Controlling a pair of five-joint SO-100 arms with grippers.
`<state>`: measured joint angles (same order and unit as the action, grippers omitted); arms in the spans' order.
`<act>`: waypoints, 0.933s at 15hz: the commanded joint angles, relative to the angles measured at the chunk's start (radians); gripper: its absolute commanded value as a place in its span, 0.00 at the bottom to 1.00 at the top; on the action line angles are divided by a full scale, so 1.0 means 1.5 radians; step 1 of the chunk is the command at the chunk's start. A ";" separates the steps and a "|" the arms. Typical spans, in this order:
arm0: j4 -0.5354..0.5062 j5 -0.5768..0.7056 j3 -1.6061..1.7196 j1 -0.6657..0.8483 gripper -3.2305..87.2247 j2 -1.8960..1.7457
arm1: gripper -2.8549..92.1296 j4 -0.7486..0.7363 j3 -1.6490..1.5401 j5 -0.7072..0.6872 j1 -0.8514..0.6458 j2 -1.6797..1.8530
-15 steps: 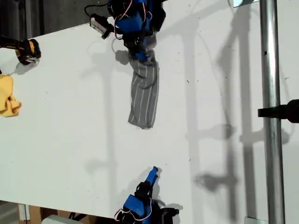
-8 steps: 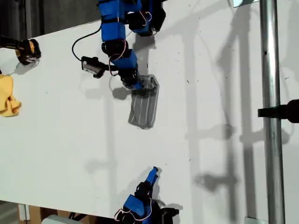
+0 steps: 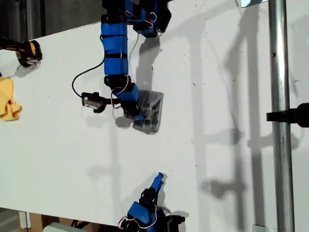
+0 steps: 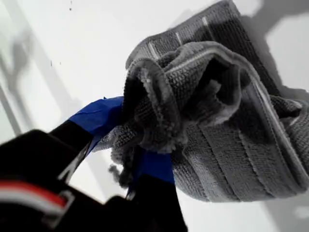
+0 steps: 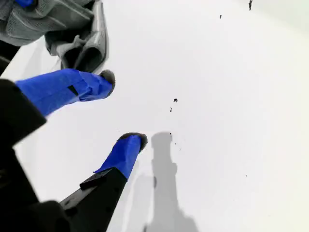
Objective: Grasp corners of a towel and fold twice.
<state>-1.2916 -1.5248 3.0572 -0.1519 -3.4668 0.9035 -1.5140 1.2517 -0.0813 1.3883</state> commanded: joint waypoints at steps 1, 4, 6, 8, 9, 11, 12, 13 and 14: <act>0.000 -0.004 -0.019 0.001 0.25 -0.005 | 0.04 -0.058 0.071 -0.001 -0.010 -0.083; 0.000 -0.003 -0.019 0.002 0.25 -0.005 | 0.27 -0.086 0.140 0.000 -0.003 -0.205; 0.000 -0.002 -0.018 0.003 0.25 -0.005 | 0.26 -0.058 0.141 -0.001 0.000 -0.167; 0.000 -0.003 -0.018 0.001 0.25 -0.005 | 0.25 0.034 0.141 -0.016 -0.001 -0.054; 0.000 -0.003 -0.018 0.000 0.25 -0.005 | 0.25 0.095 0.140 -0.016 -0.003 0.007; 0.000 -0.003 -0.018 -0.001 0.25 -0.005 | 0.25 0.187 0.111 -0.018 -0.004 0.130; 0.000 -0.002 -0.018 -0.001 0.25 -0.005 | 0.25 0.218 0.087 -0.018 -0.003 0.188; 0.001 -0.001 -0.017 0.001 0.25 -0.005 | 0.25 0.229 0.046 -0.017 -0.001 0.247; 0.001 0.000 -0.017 0.002 0.25 -0.005 | 0.25 0.225 -0.022 -0.011 0.000 0.315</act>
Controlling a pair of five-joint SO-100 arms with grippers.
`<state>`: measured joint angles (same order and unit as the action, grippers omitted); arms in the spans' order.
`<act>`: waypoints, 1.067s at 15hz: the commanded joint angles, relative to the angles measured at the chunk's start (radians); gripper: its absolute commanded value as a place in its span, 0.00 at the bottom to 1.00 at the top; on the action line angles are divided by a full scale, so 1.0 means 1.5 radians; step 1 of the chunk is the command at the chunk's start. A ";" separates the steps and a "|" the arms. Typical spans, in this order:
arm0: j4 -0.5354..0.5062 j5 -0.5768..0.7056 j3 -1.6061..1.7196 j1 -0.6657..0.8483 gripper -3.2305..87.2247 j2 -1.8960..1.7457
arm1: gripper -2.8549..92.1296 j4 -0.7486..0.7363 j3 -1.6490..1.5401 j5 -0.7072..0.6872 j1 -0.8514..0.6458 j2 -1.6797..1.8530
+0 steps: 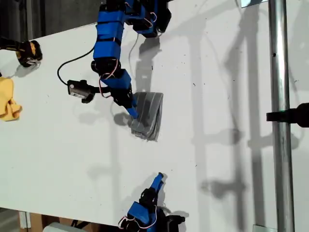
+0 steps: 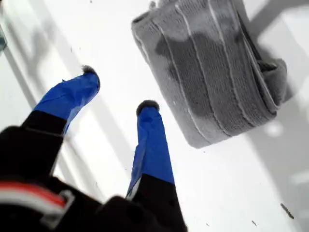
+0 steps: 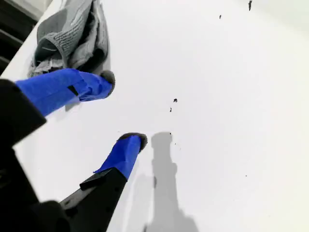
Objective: Grasp corners of a towel and fold twice.
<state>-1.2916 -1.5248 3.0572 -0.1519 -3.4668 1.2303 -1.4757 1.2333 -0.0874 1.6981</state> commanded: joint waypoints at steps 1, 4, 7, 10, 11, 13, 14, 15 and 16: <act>0.002 0.000 -0.017 0.002 0.25 -0.005 | 0.25 -0.007 -0.134 0.014 0.003 0.182; 0.008 0.008 -0.016 0.005 0.24 -0.005 | 0.09 -0.108 -0.490 0.071 0.001 0.479; 0.025 0.014 0.001 0.006 0.21 -0.005 | 0.05 -0.058 -0.791 0.166 0.028 0.873; 0.055 0.010 0.035 0.010 0.20 -0.005 | 0.05 0.109 -0.884 0.219 0.043 1.063; 0.047 0.008 0.038 0.012 0.20 -0.005 | 0.05 0.115 -0.908 0.233 0.049 1.055; -0.002 0.002 0.040 0.052 0.20 -0.005 | 0.06 0.111 -0.957 0.259 0.058 1.056; -0.003 0.004 0.040 0.064 0.20 -0.005 | 0.10 0.115 -0.956 0.246 0.065 1.056; -0.004 -0.003 0.040 0.072 0.20 -0.005 | 0.13 0.117 -0.949 0.246 0.089 1.056; -0.005 0.080 0.040 0.067 0.20 -0.005 | 0.13 0.125 -0.946 0.214 0.100 1.057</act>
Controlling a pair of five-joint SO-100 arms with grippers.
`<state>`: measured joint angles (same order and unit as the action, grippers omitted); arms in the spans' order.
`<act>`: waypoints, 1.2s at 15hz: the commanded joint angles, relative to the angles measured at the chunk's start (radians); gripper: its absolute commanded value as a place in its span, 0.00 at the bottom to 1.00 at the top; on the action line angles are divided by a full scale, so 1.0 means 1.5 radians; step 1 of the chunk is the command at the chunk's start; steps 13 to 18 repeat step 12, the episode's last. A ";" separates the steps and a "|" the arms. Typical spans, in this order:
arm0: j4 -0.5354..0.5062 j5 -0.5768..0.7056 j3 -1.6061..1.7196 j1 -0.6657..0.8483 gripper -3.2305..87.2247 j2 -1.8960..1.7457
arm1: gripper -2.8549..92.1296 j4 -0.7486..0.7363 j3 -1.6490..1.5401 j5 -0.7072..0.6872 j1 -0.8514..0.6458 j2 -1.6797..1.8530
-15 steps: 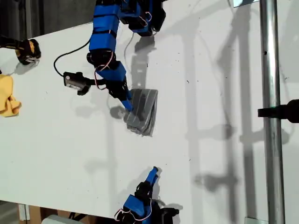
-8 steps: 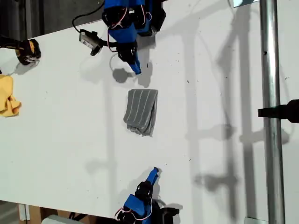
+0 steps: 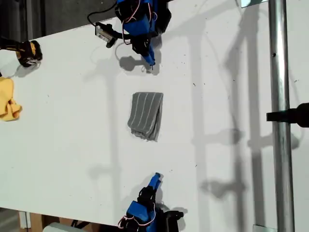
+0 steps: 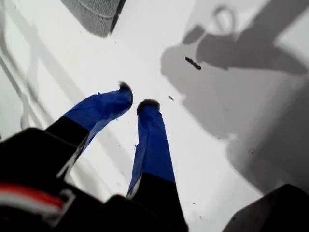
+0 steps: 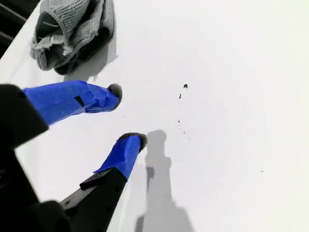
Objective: Grasp corners of a towel and fold twice.
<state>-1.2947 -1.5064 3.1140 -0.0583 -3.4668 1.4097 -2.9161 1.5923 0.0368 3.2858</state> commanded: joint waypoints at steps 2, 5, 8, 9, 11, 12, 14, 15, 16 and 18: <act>0.002 0.366 0.003 -0.002 0.19 -0.005 | 0.13 0.010 0.010 -0.070 0.035 -0.001; -0.002 0.338 0.003 0.001 0.19 -0.005 | 0.13 0.010 0.010 -0.070 0.041 -0.001; -0.002 0.338 0.003 0.001 0.19 -0.005 | 0.13 0.010 0.010 -0.070 0.040 -0.001; -0.002 0.338 0.003 0.001 0.19 -0.005 | 0.13 0.010 0.010 -0.070 0.040 -0.001; -0.002 0.338 0.003 0.001 0.19 -0.005 | 0.13 0.010 0.010 -0.070 0.040 -0.001; -0.002 0.338 0.003 0.001 0.19 -0.005 | 0.13 0.010 0.010 -0.070 0.040 -0.001; -0.002 0.338 0.003 0.001 0.19 -0.005 | 0.13 0.010 0.010 -0.070 0.040 -0.001; -0.002 0.338 0.003 0.001 0.19 -0.005 | 0.13 0.010 0.010 -0.070 0.040 -0.001; -0.002 0.338 0.003 0.001 0.19 -0.005 | 0.13 0.010 0.010 -0.070 0.040 -0.001; -0.002 0.338 0.003 0.001 0.19 -0.005 | 0.13 0.010 0.010 -0.070 0.040 -0.001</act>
